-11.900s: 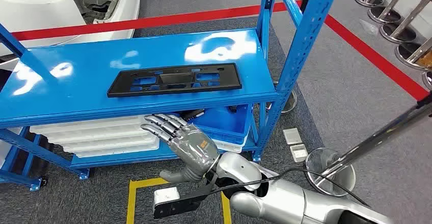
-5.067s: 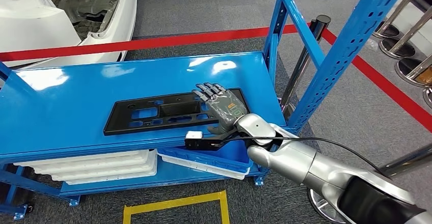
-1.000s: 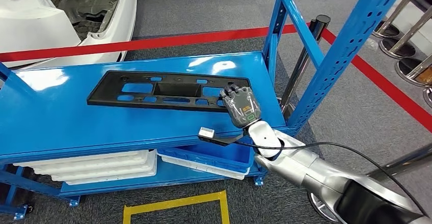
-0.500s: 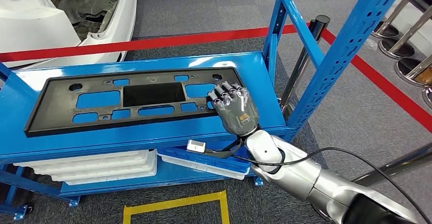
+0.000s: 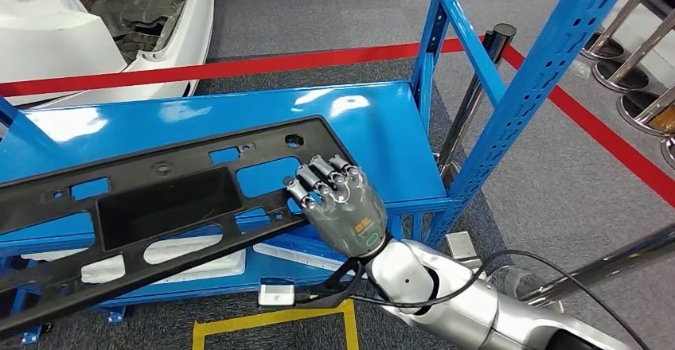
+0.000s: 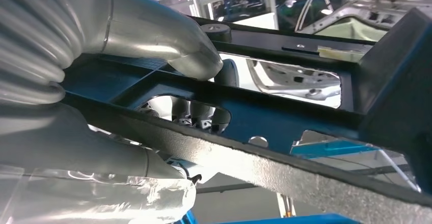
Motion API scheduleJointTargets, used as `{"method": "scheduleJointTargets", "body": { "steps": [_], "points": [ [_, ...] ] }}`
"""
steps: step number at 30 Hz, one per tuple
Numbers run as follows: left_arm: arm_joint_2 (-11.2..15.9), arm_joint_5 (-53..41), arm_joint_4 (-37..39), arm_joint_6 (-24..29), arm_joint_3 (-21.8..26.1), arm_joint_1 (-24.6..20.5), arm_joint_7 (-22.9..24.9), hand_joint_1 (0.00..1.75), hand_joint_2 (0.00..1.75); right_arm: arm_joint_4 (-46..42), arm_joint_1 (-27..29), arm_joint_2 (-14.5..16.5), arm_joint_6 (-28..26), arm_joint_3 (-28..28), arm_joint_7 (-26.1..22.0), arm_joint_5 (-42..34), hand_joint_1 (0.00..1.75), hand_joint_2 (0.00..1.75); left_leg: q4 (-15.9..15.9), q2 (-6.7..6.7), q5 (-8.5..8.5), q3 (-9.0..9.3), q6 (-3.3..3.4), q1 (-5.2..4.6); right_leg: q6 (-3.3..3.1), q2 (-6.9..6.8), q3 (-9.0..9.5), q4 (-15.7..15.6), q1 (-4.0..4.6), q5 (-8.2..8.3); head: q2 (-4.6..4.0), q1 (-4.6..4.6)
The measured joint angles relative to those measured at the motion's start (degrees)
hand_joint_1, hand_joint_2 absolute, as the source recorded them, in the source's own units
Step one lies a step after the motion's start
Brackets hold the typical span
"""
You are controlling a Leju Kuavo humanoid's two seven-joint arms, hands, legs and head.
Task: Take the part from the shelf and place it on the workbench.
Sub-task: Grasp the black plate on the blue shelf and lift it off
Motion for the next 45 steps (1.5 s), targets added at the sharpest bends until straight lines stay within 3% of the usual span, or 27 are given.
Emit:
{"method": "scheduleJointTargets", "body": {
  "steps": [4, 8, 28, 45],
  "points": [
    [0.00, -0.02, 0.00, -0.20, 0.03, -0.01, -0.28, 0.00, 0.00, -2.53, 0.49, 0.26, 0.96, 0.74, -0.25, 0.05, 1.75, 1.75, 0.00, 0.00, 0.00, 0.00, 0.00, 0.00, -0.01, 0.00, 0.00, 0.00, -0.01, 0.00, 0.00, 0.00],
    [0.00, -0.02, 0.00, -0.86, 0.03, -0.06, -0.85, 0.00, 1.75, -4.59, 1.19, 0.34, 2.62, 1.32, -0.63, 0.13, 1.75, 1.75, 0.00, 0.00, 0.00, 0.01, 0.00, -0.01, 0.00, 0.00, 0.01, -0.01, -0.01, 0.00, 0.00, 0.01],
    [0.00, 0.03, 0.00, -2.06, -0.16, -0.19, -1.19, 0.00, 1.75, -10.61, 3.13, 0.23, 7.02, 3.17, -0.52, 0.16, 1.75, 1.75, 0.00, 0.01, 0.00, 0.04, 0.00, 0.00, -0.01, 0.01, 0.00, -0.01, -0.01, -0.01, 0.00, -0.01],
    [-0.04, -0.01, 0.00, 0.49, -0.16, -0.22, 1.40, 0.00, 1.75, -11.25, 3.85, 0.19, 8.27, 3.17, -0.24, 0.11, 1.75, 1.75, 0.03, 0.01, -0.01, 0.03, 0.00, -0.05, 0.02, 0.01, 0.01, -0.06, -0.11, 0.02, 0.00, -0.01]
  ]
}}
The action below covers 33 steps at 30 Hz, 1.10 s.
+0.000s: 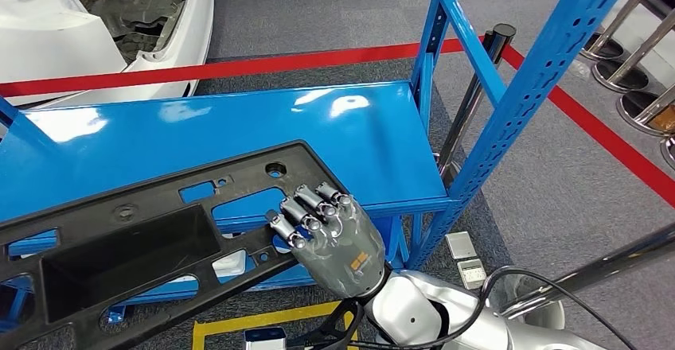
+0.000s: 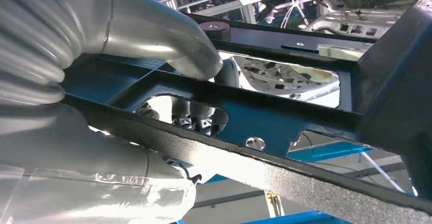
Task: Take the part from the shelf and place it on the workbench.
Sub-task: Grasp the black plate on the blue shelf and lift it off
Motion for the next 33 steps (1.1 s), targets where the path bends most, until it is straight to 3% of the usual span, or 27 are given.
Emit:
{"method": "scheduleJointTargets", "body": {
  "steps": [7, 11, 13, 15, 17, 18, 19, 20, 21, 22, 24, 26, 28, 30, 33],
  "points": [
    [0.00, 0.01, 0.00, 1.26, 0.00, 0.00, 0.69, 0.00, 1.75, 0.00, 0.39, 0.00, 0.15, 0.00, 0.02, -0.07, 1.75, 1.75, 0.10, -0.01, -0.14, -0.02, 0.15, -0.23, 0.08, 0.00, 0.00, -0.04, -0.36, -0.02, 0.00, -0.01],
    [0.00, 0.00, 0.00, 1.53, 0.00, -0.03, 0.69, 0.00, 1.75, 0.00, 0.58, 0.00, 0.23, 0.00, 0.02, -0.07, 1.75, 1.75, 0.20, 0.00, -0.37, -0.06, 0.50, -0.56, 0.34, 0.02, 0.06, -0.23, -0.53, -0.09, 0.00, -0.02],
    [-0.08, -0.01, -0.01, 1.57, 0.00, -0.05, 0.69, 0.00, 1.75, -0.02, 0.62, 0.00, 0.23, 0.00, 0.02, -0.07, 1.75, 1.75, -0.49, 0.14, -0.12, 0.27, 0.83, -0.17, 0.62, 0.01, 0.15, 0.05, -0.40, -0.44, 0.00, -0.01],
    [-0.22, -0.02, -0.02, 1.58, 0.00, -0.11, 0.69, 0.00, 1.75, -0.07, 0.66, 0.00, 0.26, 0.00, 0.02, -0.07, 1.75, 1.75, -1.32, 0.35, 0.26, 0.71, 1.20, 0.34, 0.90, -0.07, -1.07, 3.19, -0.29, -2.57, 0.00, 0.28],
    [-0.32, -0.02, -0.02, 1.59, 0.00, -0.17, 0.69, 0.00, 1.75, -0.10, 0.81, -0.01, 0.34, 0.00, 0.02, -0.08, 1.75, 1.75, -1.51, 0.47, 0.35, 0.80, 1.33, 0.47, 1.16, -0.15, -4.64, 10.30, -0.51, -6.13, 0.00, 0.73],
    [-0.37, -0.01, -0.02, 1.62, 0.00, -0.17, 0.69, 0.00, 1.75, -0.11, 0.91, -0.02, 0.40, 0.00, 0.02, -0.09, 1.75, 1.75, -1.49, 0.49, 0.34, 0.76, 1.32, 0.50, 1.31, -0.18, -6.52, 13.70, -0.67, -7.28, 0.00, 0.85],
    [-0.40, 0.02, -0.02, 1.64, 0.01, -0.16, 0.70, 0.00, 1.75, -0.11, 1.02, -0.03, 0.45, 0.00, 0.01, -0.10, 1.75, 1.75, -1.45, 0.51, 0.33, 0.74, 1.29, 0.55, 1.45, -0.20, -7.83, 15.74, -0.84, -7.33, 0.00, 0.93],
    [-0.43, 0.04, -0.02, 1.67, 0.01, -0.17, 0.73, 0.00, 1.75, -0.11, 1.08, -0.03, 0.49, 0.00, -0.02, -0.12, 1.75, 1.75, -1.38, 0.52, 0.30, 0.73, 1.24, 0.62, 1.56, -0.24, -8.25, 15.93, -0.98, -6.40, 0.00, 0.95],
    [-0.46, 0.09, -0.02, 1.70, 0.02, -0.19, 0.78, 0.00, 1.75, -0.11, 1.10, -0.04, 0.50, 0.00, -0.08, -0.15, 1.75, 1.75, -1.22, 0.51, 0.23, 0.72, 1.08, 0.78, 1.67, -0.29, -7.48, 13.59, -1.13, -4.21, 0.00, 0.95],
    [-0.50, 0.12, -0.02, 1.74, 0.04, -0.22, 0.84, 0.00, 1.75, -0.11, 1.09, -0.04, 0.50, 0.00, -0.15, -0.18, 1.75, 1.75, -0.97, 0.49, 0.11, 0.68, 0.79, 0.96, 1.87, -0.37, -5.97, 9.61, -1.32, -1.75, 0.00, 1.00],
    [-0.57, 0.16, -0.04, 1.86, 0.07, -0.31, 0.92, 0.00, 1.75, -0.10, 1.07, -0.05, 0.47, 0.00, -0.28, -0.25, 1.75, 1.75, -0.49, 0.36, 0.00, 0.52, -0.07, 1.13, 1.98, -0.21, -3.35, 3.16, -1.25, 1.57, 0.00, 1.21],
    [-0.58, 0.18, -0.07, 1.98, 0.10, -0.34, 0.93, 0.00, 1.75, -0.10, 1.05, -0.07, 0.46, 0.00, -0.34, -0.28, 1.75, 1.75, -0.28, 0.22, 0.22, 0.35, -0.95, 1.03, 1.51, 0.15, -3.13, 2.00, -0.96, 2.05, 0.00, 1.26],
    [-0.59, 0.23, -0.07, 2.05, 0.14, -0.33, 0.93, 0.00, 1.75, -0.11, 1.00, -0.08, 0.46, 0.00, -0.44, -0.30, 1.75, 1.75, -0.14, 0.16, 0.40, 0.20, -1.74, 1.09, 0.66, 0.22, -3.54, 1.79, -1.02, 2.46, 0.00, 1.11],
    [-0.59, 0.21, -0.07, 2.10, 0.25, -0.34, 0.92, 0.00, 1.75, -0.11, 0.94, -0.04, 0.48, 0.01, -0.54, -0.31, 1.75, 1.75, 2.00, 0.21, -1.60, -0.70, -2.34, 1.25, -0.28, 0.08, -4.01, 1.62, -1.06, 3.05, 0.00, 0.87],
    [-0.59, 0.08, -0.07, 2.15, 0.55, -0.31, 0.91, 0.00, 1.75, -0.11, 0.92, 0.00, 0.50, 0.01, -0.61, -0.33, 1.75, 1.75, 11.64, 0.30, -7.84, -4.23, -2.84, 1.30, -1.21, -0.25, -4.99, 1.64, -0.78, 3.72, 0.00, 0.32]
  ]
}}
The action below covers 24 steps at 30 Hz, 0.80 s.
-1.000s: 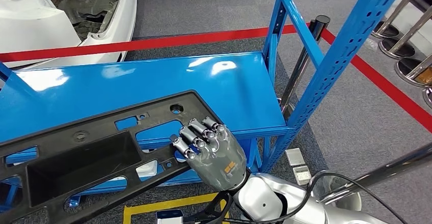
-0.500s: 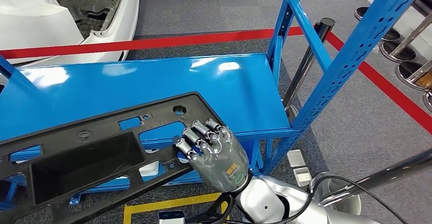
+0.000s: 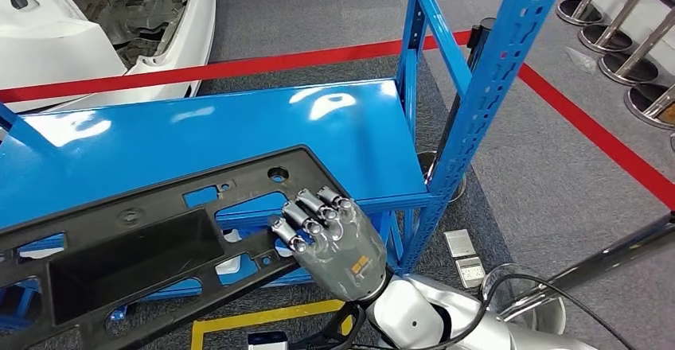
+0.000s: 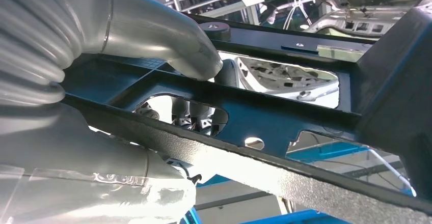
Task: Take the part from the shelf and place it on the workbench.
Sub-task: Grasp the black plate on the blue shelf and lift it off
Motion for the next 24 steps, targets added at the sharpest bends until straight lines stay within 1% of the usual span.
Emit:
{"method": "scheduleJointTargets", "body": {
  "steps": [1, 2, 3, 4, 5, 6, 7, 8, 9, 10, 11, 12, 13, 15, 16, 17, 18, 19, 20, 21, 22, 23, 24],
  "points": [
    [0.00, -0.01, -0.01, 0.02, 0.08, 0.02, 0.00, 0.00, 1.75, 0.00, 0.01, 0.00, 0.00, 0.00, -0.03, 0.00, 1.75, 1.75, 2.80, 0.00, -1.11, -0.79, -0.01, -0.05, -0.15, -0.10, -0.36, 0.05, 0.19, 0.20, 0.00, -0.07],
    [0.00, -0.01, -0.01, 0.03, 0.11, 0.03, 0.00, 0.00, 1.75, 0.00, 0.01, 0.00, 0.00, 0.01, -0.05, 0.00, 1.75, 1.75, 3.72, 0.00, -1.12, -0.64, 0.13, -0.13, -0.22, -0.16, -0.67, 0.13, 0.38, 0.38, 0.00, -0.11],
    [0.00, -0.01, -0.01, 0.04, 0.16, 0.04, 0.00, 0.00, 1.75, 0.00, 0.01, 0.00, 0.01, 0.01, -0.07, 0.00, 1.75, 1.75, 2.92, 0.00, -0.34, 0.45, 0.43, -0.25, -0.25, -0.20, -0.95, 0.21, 0.58, 0.55, 0.00, -0.12],
    [0.00, -0.02, -0.01, 0.05, 0.24, 0.04, 0.00, 0.00, 1.75, 0.00, 0.01, 0.00, 0.01, 0.02, -0.07, -0.01, 1.75, 1.75, -0.44, -0.02, 1.28, 2.75, 0.91, -0.45, -0.24, -0.21, -1.08, 0.28, 0.75, 0.64, 0.00, -0.14],
    [0.01, -0.02, -0.01, 0.08, 0.34, 0.02, -0.01, 0.00, 1.75, 0.00, 0.01, 0.00, 0.03, 0.02, -0.07, -0.01, 1.75, 1.75, -4.77, -0.05, 2.50, 5.36, 1.55, -0.70, -0.18, -0.22, -1.15, 0.33, 0.89, 0.73, 0.00, -0.13],
    [0.01, -0.03, -0.01, 0.10, 0.45, 0.00, -0.03, 0.00, 1.75, 0.00, 0.00, 0.00, 0.06, 0.02, -0.07, -0.02, 1.75, 1.75, -8.52, -0.03, 3.52, 7.54, 1.98, -0.93, -0.03, -0.22, -1.19, 0.35, 0.98, 0.84, 0.00, -0.09],
    [0.01, -0.04, -0.02, 0.13, 0.54, -0.01, -0.06, 0.00, 1.75, 0.00, -0.01, 0.00, 0.09, 0.02, -0.07, -0.02, 1.75, 1.75, -11.16, -0.03, 4.05, 8.93, 2.31, -1.19, 0.19, -0.24, -1.20, 0.35, 0.98, 1.00, 0.00, -0.06],
    [0.01, -0.05, -0.02, 0.15, 0.59, 0.00, -0.09, 0.00, 1.75, 0.00, -0.03, 0.00, 0.12, 0.02, -0.07, -0.03, 1.75, 1.75, -12.43, -0.01, 4.09, 9.45, 2.47, -1.37, 0.50, -0.27, -1.24, 0.32, 0.91, 1.20, 0.00, -0.03],
    [0.01, -0.05, -0.02, 0.19, 0.60, 0.02, -0.11, 0.00, 1.75, 0.00, -0.05, 0.00, 0.14, 0.02, -0.07, -0.03, 1.75, 1.75, -12.70, 0.02, 4.39, 9.44, 2.49, -1.49, 0.85, -0.28, -1.27, 0.23, 0.84, 1.42, 0.00, 0.00],
    [0.00, -0.05, -0.02, 0.22, 0.61, 0.03, -0.11, 0.00, 1.75, 0.00, -0.06, 0.00, 0.15, 0.02, -0.07, -0.04, 1.75, 1.75, -13.11, 0.08, 4.66, 9.39, 2.70, -1.42, 1.19, -0.29, -1.32, 0.22, 0.85, 1.48, 0.00, 0.00],
    [-0.01, -0.05, -0.02, 0.26, 0.61, 0.02, -0.11, 0.00, 1.75, 0.00, -0.07, 0.00, 0.15, 0.02, -0.07, -0.04, 1.75, 1.75, -13.56, 0.21, 5.00, 9.35, 2.97, -1.25, 1.51, -0.26, -1.52, 0.54, 0.86, 1.11, 0.00, 0.03],
    [-0.04, -0.06, -0.02, 0.28, 0.61, -0.01, -0.13, 0.00, 1.75, 0.00, -0.10, 0.00, 0.15, 0.02, -0.08, -0.04, 1.75, 1.75, -13.96, 0.35, 5.42, 9.19, 3.30, -1.05, 1.80, -0.24, -2.04, 1.71, 0.88, -0.03, 0.00, 0.13],
    [-0.09, -0.07, -0.02, 0.28, 0.61, -0.01, -0.14, 0.00, 1.75, 0.00, -0.12, 0.00, 0.16, 0.02, -0.08, -0.04, 1.75, 1.75, -14.30, 0.49, 5.84, 8.95, 3.58, -0.85, 2.05, -0.21, -3.01, 4.03, 0.86, -1.92, 0.00, 0.28],
    [-0.17, -0.07, -0.02, 0.28, 0.61, 0.00, -0.18, 0.00, 1.75, 0.00, -0.13, -0.01, 0.17, 0.02, -0.08, -0.04, 1.75, 1.75, -14.26, 0.62, 6.39, 8.07, 3.88, -0.80, 2.51, -0.21, -5.89, 11.28, 0.62, -6.44, 0.00, 0.62],
    [-0.20, -0.07, -0.02, 0.28, 0.61, 0.03, -0.18, 0.00, 1.75, 0.00, -0.10, -0.02, 0.17, 0.02, -0.07, -0.04, 1.75, 1.75, -14.12, 0.65, 6.60, 7.61, 3.87, -0.80, 2.72, -0.21, -7.02, 14.52, 0.50, -7.85, 0.00, 0.75],
    [-0.21, -0.07, -0.02, 0.28, 0.61, 0.04, -0.17, 0.00, 1.75, 0.00, -0.07, -0.02, 0.18, 0.02, -0.07, -0.04, 1.75, 1.75, -13.93, 0.67, 6.79, 7.16, 3.80, -0.77, 2.92, -0.22, -7.27, 16.08, 0.38, -8.13, 0.00, 0.83],
    [-0.23, -0.07, -0.02, 0.28, 0.61, 0.04, -0.17, 0.00, 1.75, 0.00, -0.07, -0.02, 0.19, 0.02, -0.07, -0.04, 1.75, 1.75, -13.69, 0.69, 6.93, 6.75, 3.70, -0.72, 3.08, -0.24, -6.30, 15.29, 0.25, -7.25, 0.00, 0.89],
    [-0.25, -0.07, -0.02, 0.28, 0.61, 0.03, -0.17, 0.00, 1.75, 0.00, -0.07, -0.02, 0.19, 0.02, -0.07, -0.04, 1.75, 1.75, -13.41, 0.69, 7.01, 6.43, 3.58, -0.63, 3.19, -0.27, -4.39, 12.56, 0.11, -5.65, 0.00, 0.96],
    [-0.26, -0.07, -0.02, 0.28, 0.61, 0.02, -0.17, 0.00, 1.75, 0.01, -0.09, -0.02, 0.20, 0.02, -0.07, -0.04, 1.75, 1.75, -13.05, 0.68, 7.06, 6.11, 3.44, -0.55, 3.27, -0.32, -1.77, 8.17, -0.05, -4.03, 0.00, 1.03],
    [-0.28, -0.07, -0.02, 0.28, 0.61, 0.00, -0.17, 0.00, 1.75, 0.01, -0.11, -0.02, 0.21, 0.02, -0.07, -0.04, 1.75, 1.75, -12.70, 0.66, 7.10, 5.78, 3.23, -0.55, 3.26, -0.31, 0.50, 4.25, -0.03, -2.89, 0.00, 1.10],
    [-0.28, -0.07, -0.02, 0.28, 0.61, -0.01, -0.17, 0.00, 1.75, 0.01, -0.13, -0.02, 0.25, 0.02, -0.07, -0.05, 1.75, 1.75, -12.41, 0.64, 7.21, 5.54, 2.93, -0.59, 3.10, -0.26, 1.86, 1.63, 0.04, -2.23, 0.00, 1.18],
    [-0.28, -0.07, -0.02, 0.28, 0.61, -0.02, -0.17, 0.00, 1.75, 0.01, -0.15, -0.01, 0.32, 0.02, -0.08, -0.05, 1.75, 1.75, -12.17, 0.61, 7.36, 5.30, 2.58, -0.65, 2.89, -0.19, 2.52, 0.06, 0.14, -2.04, 0.00, 1.19],
    [-0.28, -0.07, -0.02, 0.28, 0.61, -0.02, -0.17, 0.00, 1.75, 0.00, -0.16, -0.01, 0.40, 0.02, -0.08, -0.07, 1.75, 1.75, -12.09, 0.59, 7.59, 5.13, 2.18, -0.73, 2.59, -0.07, 2.38, -0.01, 0.27, -1.90, 0.00, 1.15]
  ]
}}
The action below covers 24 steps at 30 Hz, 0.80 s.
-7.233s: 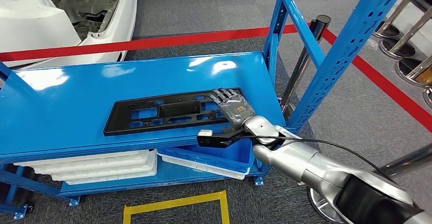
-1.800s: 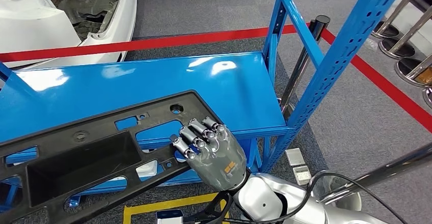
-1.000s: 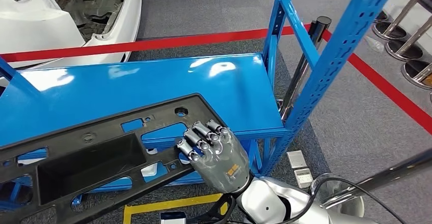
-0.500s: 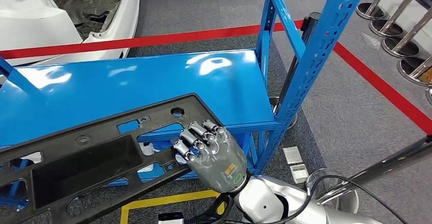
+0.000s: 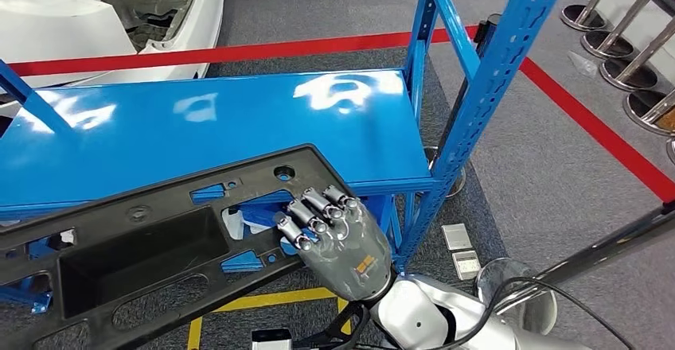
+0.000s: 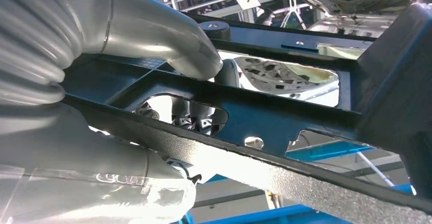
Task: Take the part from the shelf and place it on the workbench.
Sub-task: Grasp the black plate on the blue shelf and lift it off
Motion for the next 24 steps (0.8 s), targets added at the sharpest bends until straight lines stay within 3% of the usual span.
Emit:
{"method": "scheduleJointTargets", "body": {
  "steps": [2, 3, 5, 7, 8, 9, 10, 12, 14, 16, 18, 20, 22, 23, 24],
  "points": [
    [0.01, 0.00, -0.01, 0.02, 0.01, 0.00, 0.00, 0.00, 1.75, 0.01, -0.07, 0.01, 0.17, 0.00, -0.01, -0.03, 1.75, 1.75, 0.42, -0.10, -0.05, -0.33, -0.72, 0.06, -0.88, 0.00, -0.50, -0.25, -0.15, 0.49, 0.00, -0.15],
    [0.01, 0.00, -0.01, 0.04, 0.01, -0.01, 0.00, 0.00, 1.75, 0.01, -0.12, 0.01, 0.26, 0.00, -0.01, -0.05, 1.75, 1.75, 1.37, -0.16, -0.96, -0.78, -1.07, 0.12, -1.42, -0.04, -0.80, -0.36, -0.24, 0.82, 0.00, -0.32],
    [0.01, 0.00, 0.00, 0.10, 0.04, 0.00, 0.00, 0.00, 1.75, 0.01, -0.21, 0.02, 0.40, 0.00, -0.01, -0.07, 1.75, 1.75, 6.45, -0.23, -5.00, -2.76, -1.67, 0.33, -2.33, -0.19, -1.60, -0.50, -0.31, 1.52, 0.00, -0.79],
    [0.00, 0.00, 0.00, 0.13, 0.09, 0.03, 0.00, 0.00, 1.75, 0.01, -0.22, 0.03, 0.46, 0.00, -0.01, -0.08, 1.75, 1.75, 13.64, -0.21, -9.08, -5.12, -2.07, 0.45, -2.64, -0.31, -2.57, -0.42, -0.17, 2.15, 0.00, -1.15],
    [0.00, 0.00, 0.00, 0.14, 0.14, 0.04, 0.00, 0.00, 1.75, 0.01, -0.22, 0.03, 0.47, 0.00, -0.01, -0.09, 1.75, 1.75, 15.69, -0.21, -9.81, -5.41, -2.13, 0.48, -2.65, -0.36, -3.04, -0.34, -0.11, 2.45, 0.00, -1.19],
    [0.00, 0.00, 0.00, 0.14, 0.19, 0.04, 0.00, 0.00, 1.75, 0.02, -0.22, 0.03, 0.47, 0.00, -0.01, -0.09, 1.75, 1.75, 15.50, -0.21, -9.38, -4.57, -2.06, 0.48, -2.59, -0.39, -3.45, -0.23, -0.06, 2.70, 0.00, -1.19],
    [0.01, 0.00, 0.00, 0.14, 0.24, 0.03, 0.00, 0.00, 1.75, 0.01, -0.23, 0.03, 0.47, 0.00, -0.01, -0.09, 1.75, 1.75, 13.07, -0.22, -8.09, -2.65, -1.88, 0.47, -2.48, -0.39, -3.80, -0.11, -0.04, 2.91, 0.00, -1.20],
    [0.01, 0.00, 0.00, 0.15, 0.31, -0.03, 0.00, 0.00, 1.75, 0.01, -0.24, 0.03, 0.46, 0.00, -0.01, -0.09, 1.75, 1.75, 4.78, -0.29, -5.43, 2.66, -1.31, 0.35, -2.14, -0.36, -4.26, 0.14, 0.03, 3.24, 0.00, -1.21],
    [0.00, 0.00, 0.00, 0.15, 0.36, -0.06, 0.00, 0.00, 1.75, 0.02, -0.29, 0.04, 0.41, 0.00, 0.01, -0.09, 1.75, 1.75, -0.39, -0.40, -4.40, 5.47, -0.84, 0.02, -1.58, -0.36, -4.41, 0.21, 0.05, 3.61, 0.00, -1.21],
    [0.00, 0.00, -0.01, 0.16, 0.37, -0.02, 0.00, 0.00, 1.75, 0.02, -0.37, 0.09, 0.35, 0.00, 0.01, -0.10, 1.75, 1.75, -1.16, -0.43, -4.07, 5.41, -0.41, -0.20, -0.87, -0.37, -4.44, 0.07, 0.00, 4.11, 0.00, -1.25],
    [-0.02, 0.00, -0.01, 0.17, 0.38, -0.04, 0.00, 0.00, 1.75, 0.02, -0.46, 0.13, 0.32, 0.00, 0.01, -0.11, 1.75, 1.75, -1.79, -0.19, -3.35, 5.13, 0.39, 0.06, -0.29, -0.34, -4.85, 0.77, -0.05, 3.52, 0.00, -1.27],
    [-0.04, 0.00, 0.00, 0.17, 0.38, -0.08, 0.00, 0.00, 1.75, 0.02, -0.52, 0.14, 0.32, 0.00, 0.02, -0.11, 1.75, 1.75, -2.20, 0.03, -2.45, 4.46, 1.19, 0.30, 0.10, -0.31, -6.66, 4.95, -0.13, 0.13, 0.00, -0.92],
    [-0.04, 0.00, -0.01, 0.17, 0.37, -0.03, 0.00, 0.00, 1.75, 0.04, -0.51, 0.14, 0.32, 0.01, 0.02, -0.12, 1.75, 1.75, -1.96, 0.08, -1.85, 3.34, 1.51, 0.22, 0.38, -0.31, -9.38, 12.04, -0.15, -4.11, 0.00, -0.48],
    [-0.04, 0.00, -0.01, 0.17, 0.38, 0.00, 0.00, 0.00, 1.75, 0.07, -0.48, 0.14, 0.32, 0.02, 0.02, -0.13, 1.75, 1.75, -1.70, 0.11, -1.63, 2.74, 1.50, 0.18, 0.48, -0.31, -10.14, 14.66, -0.16, -5.19, 0.00, -0.37],
    [-0.04, 0.00, -0.01, 0.17, 0.38, 0.01, 0.00, 0.00, 1.75, 0.10, -0.48, 0.14, 0.33, 0.02, 0.02, -0.13, 1.75, 1.75, -1.37, 0.12, -1.47, 2.17, 1.47, 0.16, 0.53, -0.31, -9.89, 15.34, -0.16, -5.15, 0.00, -0.31]
  ]
}}
